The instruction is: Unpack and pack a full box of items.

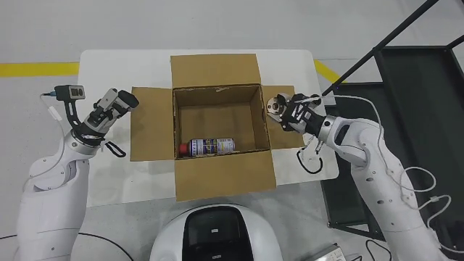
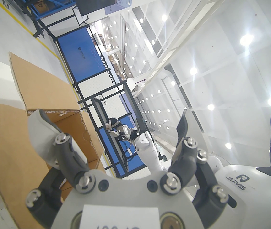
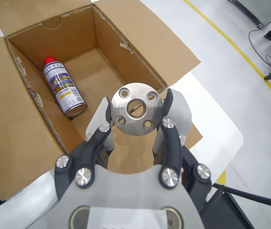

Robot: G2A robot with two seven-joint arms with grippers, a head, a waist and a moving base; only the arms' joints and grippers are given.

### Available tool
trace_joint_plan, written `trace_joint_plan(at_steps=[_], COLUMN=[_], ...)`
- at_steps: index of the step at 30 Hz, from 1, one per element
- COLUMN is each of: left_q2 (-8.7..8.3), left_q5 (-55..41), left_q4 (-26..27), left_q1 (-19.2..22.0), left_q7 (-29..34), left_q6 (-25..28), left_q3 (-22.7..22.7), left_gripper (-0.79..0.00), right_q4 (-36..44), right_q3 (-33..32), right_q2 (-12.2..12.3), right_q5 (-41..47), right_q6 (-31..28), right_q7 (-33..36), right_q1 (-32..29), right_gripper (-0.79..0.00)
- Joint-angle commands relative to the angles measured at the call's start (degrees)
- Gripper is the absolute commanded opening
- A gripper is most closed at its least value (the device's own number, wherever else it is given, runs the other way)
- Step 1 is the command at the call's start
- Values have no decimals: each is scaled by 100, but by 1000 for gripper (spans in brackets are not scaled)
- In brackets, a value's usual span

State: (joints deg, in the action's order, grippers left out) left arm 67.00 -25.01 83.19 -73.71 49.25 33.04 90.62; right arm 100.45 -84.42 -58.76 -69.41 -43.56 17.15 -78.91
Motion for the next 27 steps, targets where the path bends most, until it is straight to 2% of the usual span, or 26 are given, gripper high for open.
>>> trace_joint_plan(at_steps=[1, 17, 21, 27], left_q2=[0, 0, 0, 0], left_q5=[0, 0, 0, 0], left_q4=[0, 0, 0, 0], left_q1=[0, 0, 0, 0], left_q7=[0, 0, 0, 0], left_q6=[0, 0, 0, 0], left_q3=[0, 0, 0, 0], left_gripper=[0, 0, 0, 0], right_q4=[-2, 26, -24, -655], right_q3=[-3, 48, 550, 1818], right_q2=[0, -4, -36, -240], right_q5=[6, -14, -169, -236], right_q6=[1, 48, -189, -289], right_q7=[-7, -17, 395, 997], right_q1=[-3, 9, 555, 1833], right_gripper=[-785, -785, -785, -785])
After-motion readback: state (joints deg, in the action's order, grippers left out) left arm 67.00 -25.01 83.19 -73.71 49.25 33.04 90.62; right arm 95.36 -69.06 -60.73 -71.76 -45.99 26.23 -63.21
